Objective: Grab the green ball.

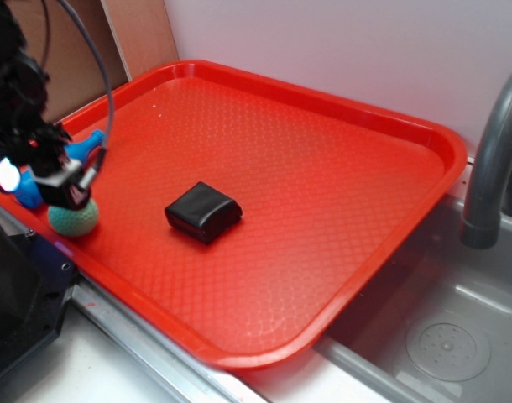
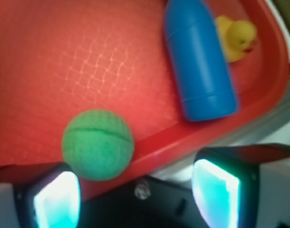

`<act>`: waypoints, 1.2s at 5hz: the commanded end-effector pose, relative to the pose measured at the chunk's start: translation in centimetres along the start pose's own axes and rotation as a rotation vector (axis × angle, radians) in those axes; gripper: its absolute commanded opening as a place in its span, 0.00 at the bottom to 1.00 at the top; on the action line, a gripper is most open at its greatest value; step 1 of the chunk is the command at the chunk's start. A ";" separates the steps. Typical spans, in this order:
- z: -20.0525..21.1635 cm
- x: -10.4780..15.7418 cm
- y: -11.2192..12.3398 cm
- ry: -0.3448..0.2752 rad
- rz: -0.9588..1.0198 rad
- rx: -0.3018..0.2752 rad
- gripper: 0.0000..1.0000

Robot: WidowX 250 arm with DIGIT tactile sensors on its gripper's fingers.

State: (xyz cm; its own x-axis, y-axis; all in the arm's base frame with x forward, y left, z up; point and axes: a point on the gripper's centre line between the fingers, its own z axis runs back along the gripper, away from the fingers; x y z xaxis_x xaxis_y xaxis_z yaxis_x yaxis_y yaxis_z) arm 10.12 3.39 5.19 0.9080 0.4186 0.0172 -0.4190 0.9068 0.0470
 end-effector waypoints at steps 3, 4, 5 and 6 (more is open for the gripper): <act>-3.0 1.5 -1.2 0.027 -0.052 0.031 0.00; -0.1 2.3 -1.4 -0.018 -0.115 -0.034 0.00; 4.9 3.8 -1.8 -0.057 -0.203 -0.099 0.00; 9.9 5.2 -2.9 -0.045 -0.301 -0.116 0.00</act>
State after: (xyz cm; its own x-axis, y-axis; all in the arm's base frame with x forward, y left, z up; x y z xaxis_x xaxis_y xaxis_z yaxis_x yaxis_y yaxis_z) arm 15.88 2.27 14.20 0.9888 0.1468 0.0252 -0.1450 0.9876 -0.0600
